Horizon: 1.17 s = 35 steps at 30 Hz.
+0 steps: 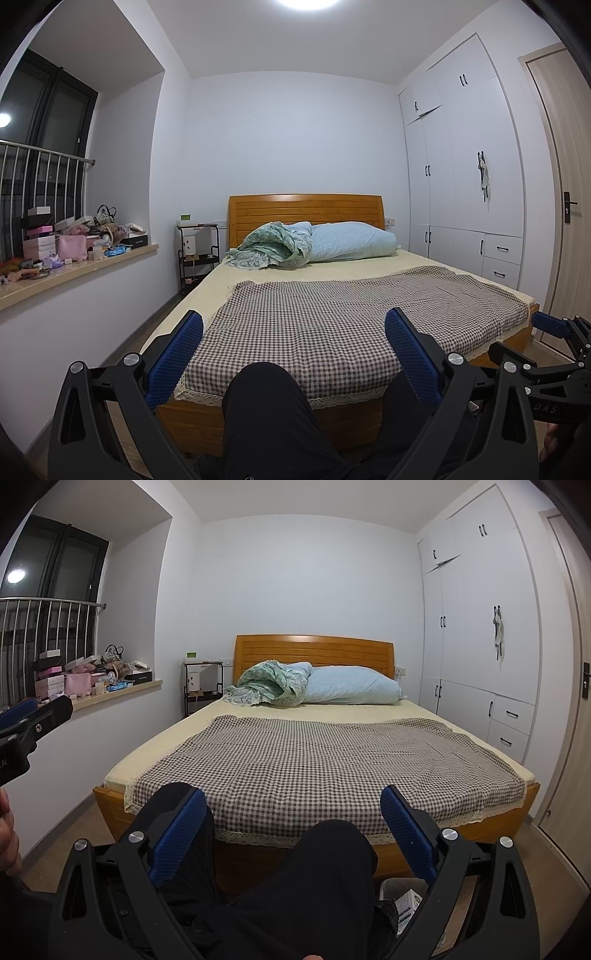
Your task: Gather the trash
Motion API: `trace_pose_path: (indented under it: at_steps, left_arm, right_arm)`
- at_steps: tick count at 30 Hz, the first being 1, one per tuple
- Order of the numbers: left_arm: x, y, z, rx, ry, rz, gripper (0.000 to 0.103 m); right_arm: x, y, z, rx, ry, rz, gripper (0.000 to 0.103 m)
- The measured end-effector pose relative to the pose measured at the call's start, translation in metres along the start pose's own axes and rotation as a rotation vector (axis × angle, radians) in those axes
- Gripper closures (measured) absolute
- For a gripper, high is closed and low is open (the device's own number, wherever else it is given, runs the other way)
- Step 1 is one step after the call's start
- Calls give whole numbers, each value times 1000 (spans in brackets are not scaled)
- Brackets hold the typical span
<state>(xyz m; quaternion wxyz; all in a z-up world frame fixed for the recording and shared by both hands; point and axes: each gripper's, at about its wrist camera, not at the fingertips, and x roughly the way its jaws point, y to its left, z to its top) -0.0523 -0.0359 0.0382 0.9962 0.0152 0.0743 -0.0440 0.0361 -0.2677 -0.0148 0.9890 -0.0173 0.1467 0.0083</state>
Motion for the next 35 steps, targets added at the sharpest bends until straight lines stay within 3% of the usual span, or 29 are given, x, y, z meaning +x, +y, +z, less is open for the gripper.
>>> trace_pose_path:
  at_steps: [22,35]
  left_arm:
    - [-7,-8,-3,29,-29,5,7]
    - [3,-6,-5,13,7,-11,7]
  right_arm:
    - [1,0,-3,-1,-1,2,12]
    - [4,-2,-6,6,-2,-7,12]
